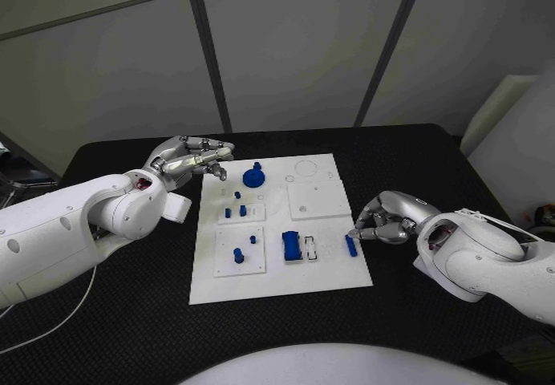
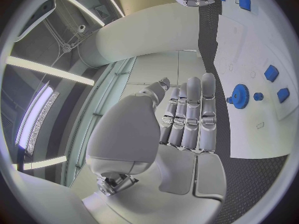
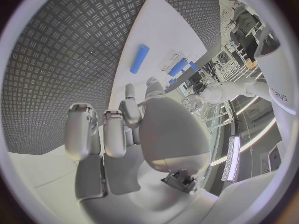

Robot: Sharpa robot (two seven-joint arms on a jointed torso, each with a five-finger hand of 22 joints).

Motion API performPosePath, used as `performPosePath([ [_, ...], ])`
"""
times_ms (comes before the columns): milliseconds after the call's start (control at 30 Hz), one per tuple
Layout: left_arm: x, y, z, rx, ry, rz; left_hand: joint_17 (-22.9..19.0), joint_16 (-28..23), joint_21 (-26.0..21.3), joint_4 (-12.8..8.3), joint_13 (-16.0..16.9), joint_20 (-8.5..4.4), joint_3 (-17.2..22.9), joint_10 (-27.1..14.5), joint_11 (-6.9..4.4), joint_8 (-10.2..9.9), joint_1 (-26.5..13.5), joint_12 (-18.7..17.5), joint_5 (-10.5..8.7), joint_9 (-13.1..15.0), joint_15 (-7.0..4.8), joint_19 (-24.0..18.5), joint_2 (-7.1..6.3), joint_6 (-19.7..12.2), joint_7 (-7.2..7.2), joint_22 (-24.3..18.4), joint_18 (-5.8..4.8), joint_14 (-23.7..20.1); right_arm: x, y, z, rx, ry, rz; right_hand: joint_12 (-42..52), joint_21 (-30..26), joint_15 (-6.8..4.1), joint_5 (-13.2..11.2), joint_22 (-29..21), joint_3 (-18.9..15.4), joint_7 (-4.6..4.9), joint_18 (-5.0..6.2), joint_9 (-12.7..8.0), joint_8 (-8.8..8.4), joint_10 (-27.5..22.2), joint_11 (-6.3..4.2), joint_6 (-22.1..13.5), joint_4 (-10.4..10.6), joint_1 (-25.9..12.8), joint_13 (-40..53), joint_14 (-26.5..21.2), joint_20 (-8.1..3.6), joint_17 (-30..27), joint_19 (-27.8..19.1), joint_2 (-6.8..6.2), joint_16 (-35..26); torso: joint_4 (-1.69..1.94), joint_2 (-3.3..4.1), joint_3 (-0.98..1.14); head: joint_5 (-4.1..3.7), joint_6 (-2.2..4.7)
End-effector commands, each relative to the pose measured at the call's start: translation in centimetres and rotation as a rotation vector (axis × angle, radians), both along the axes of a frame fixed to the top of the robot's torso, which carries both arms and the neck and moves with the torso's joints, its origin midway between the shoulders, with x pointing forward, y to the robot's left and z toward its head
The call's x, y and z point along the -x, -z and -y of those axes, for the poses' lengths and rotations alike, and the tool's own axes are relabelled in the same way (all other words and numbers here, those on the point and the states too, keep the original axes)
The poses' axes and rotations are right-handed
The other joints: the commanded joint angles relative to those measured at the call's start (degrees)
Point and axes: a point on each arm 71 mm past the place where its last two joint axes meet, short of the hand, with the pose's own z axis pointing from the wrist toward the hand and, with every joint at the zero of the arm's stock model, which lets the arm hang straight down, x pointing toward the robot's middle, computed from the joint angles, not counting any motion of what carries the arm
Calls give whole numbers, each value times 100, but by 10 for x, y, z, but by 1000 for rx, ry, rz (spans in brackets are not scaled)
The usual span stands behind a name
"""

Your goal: Assemble the parts on the task board

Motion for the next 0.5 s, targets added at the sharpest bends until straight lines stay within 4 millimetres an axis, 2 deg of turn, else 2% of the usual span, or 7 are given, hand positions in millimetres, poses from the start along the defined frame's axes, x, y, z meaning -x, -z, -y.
performPosePath([
  [33, 0, -1, 0, 6, 9, 2, -8, -40, -26, -14, 7, 14, -35, -39, 13, 9, -7, 40, -6, -6, -7, 7, 45, -33, -2, -7, -64, -44, 0, 4, 0, 77, -14, -33, -5, 6, -27, 28, 69, -23, -5, -30, 11, -17, -1, -30, 47, 49, -26, -3, 387, -12, 497, 5, -29, 22, 13, 4, -4, -11, -1],
  [133, 0, -1, 0, 6, 8, 2, -8, -40, -26, -14, 7, 14, -35, -39, 13, 9, -7, 40, -6, -6, -7, 7, 45, -33, -2, -7, -64, -44, 0, 7, -2, 91, -17, -44, -12, 2, -30, 44, 64, -50, -12, -29, 27, -14, -3, -34, 67, 71, -44, -5, 387, -15, 497, 3, -46, 20, 10, 5, -6, -35, 4],
  [233, 0, -1, 0, 5, 8, 2, -8, -40, -26, -14, 7, 14, -35, -39, 13, 9, -7, 40, -6, -6, -7, 7, 45, -33, -2, -7, -64, -44, 0, 8, -4, 99, -23, -49, -18, 2, -31, 50, 65, -59, -13, -29, 32, -13, -5, -35, 72, 77, -49, -9, 387, -16, 496, 3, -52, 20, -2, 0, -4, -20, -3],
  [500, 0, 0, -1, 5, 8, 2, -8, -40, -26, -14, 7, 14, -35, -39, 13, 9, -7, 40, -6, -6, -7, 7, 45, -33, -2, -7, -64, -44, 0, 13, -8, 131, -34, -60, -21, 2, -32, 54, 65, -63, -15, -29, 36, -12, -6, -36, 76, 81, -50, -10, 387, -16, 497, 3, -54, 20, 8, 5, -5, -23, -25],
])
